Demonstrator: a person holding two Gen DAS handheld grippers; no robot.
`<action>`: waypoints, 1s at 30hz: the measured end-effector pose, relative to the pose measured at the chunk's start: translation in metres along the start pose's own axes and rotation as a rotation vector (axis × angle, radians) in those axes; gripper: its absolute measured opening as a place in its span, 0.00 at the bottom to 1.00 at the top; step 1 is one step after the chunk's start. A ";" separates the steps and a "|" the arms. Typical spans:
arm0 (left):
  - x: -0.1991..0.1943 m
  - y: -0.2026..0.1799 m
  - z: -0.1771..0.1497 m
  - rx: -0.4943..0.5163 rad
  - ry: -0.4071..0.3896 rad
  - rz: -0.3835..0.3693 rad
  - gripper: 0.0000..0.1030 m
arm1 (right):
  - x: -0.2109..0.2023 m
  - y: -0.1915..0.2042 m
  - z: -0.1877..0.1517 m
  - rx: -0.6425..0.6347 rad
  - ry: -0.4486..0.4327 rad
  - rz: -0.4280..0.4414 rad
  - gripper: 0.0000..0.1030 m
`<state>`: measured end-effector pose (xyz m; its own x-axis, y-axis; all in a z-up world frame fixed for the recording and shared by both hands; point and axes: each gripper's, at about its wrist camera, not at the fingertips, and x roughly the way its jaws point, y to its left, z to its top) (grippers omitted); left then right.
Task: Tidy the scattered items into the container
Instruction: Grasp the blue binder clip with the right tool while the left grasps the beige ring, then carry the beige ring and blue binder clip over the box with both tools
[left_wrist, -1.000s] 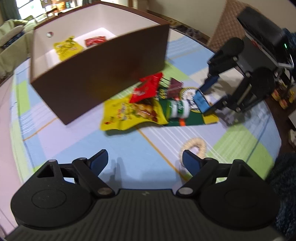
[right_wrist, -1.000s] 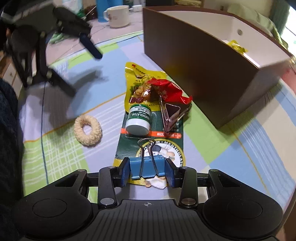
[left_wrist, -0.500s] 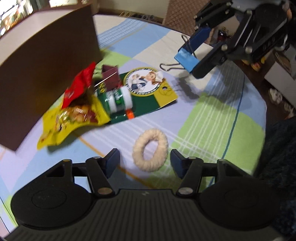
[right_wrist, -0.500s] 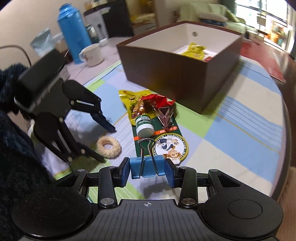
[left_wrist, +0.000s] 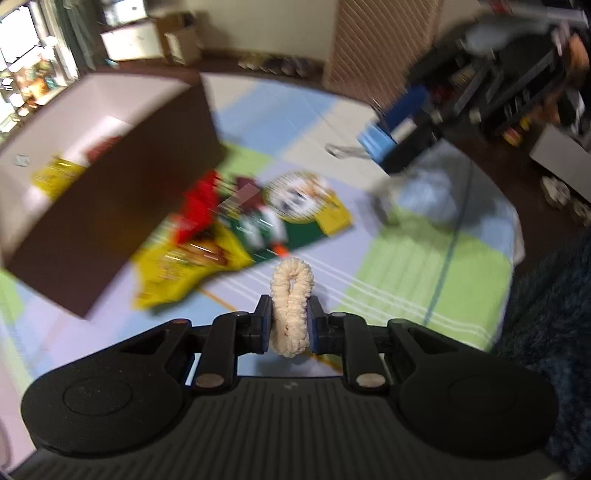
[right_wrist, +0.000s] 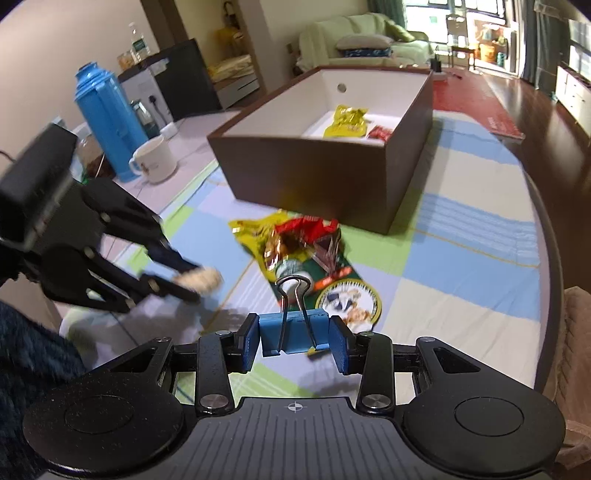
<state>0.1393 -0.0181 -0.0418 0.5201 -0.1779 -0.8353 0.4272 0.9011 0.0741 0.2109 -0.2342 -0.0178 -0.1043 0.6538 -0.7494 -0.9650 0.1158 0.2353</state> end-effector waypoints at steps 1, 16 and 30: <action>-0.009 0.007 0.002 -0.013 -0.013 0.021 0.16 | -0.002 0.000 0.004 0.006 -0.008 -0.002 0.38; -0.084 0.090 0.053 -0.017 -0.095 0.281 0.16 | -0.042 -0.005 0.103 -0.012 -0.193 0.031 0.38; -0.076 0.146 0.119 0.001 -0.118 0.320 0.16 | -0.017 -0.014 0.185 -0.086 -0.220 -0.029 0.38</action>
<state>0.2503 0.0801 0.0972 0.7097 0.0691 -0.7011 0.2294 0.9183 0.3227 0.2704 -0.1087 0.1067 -0.0304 0.7992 -0.6003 -0.9847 0.0793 0.1554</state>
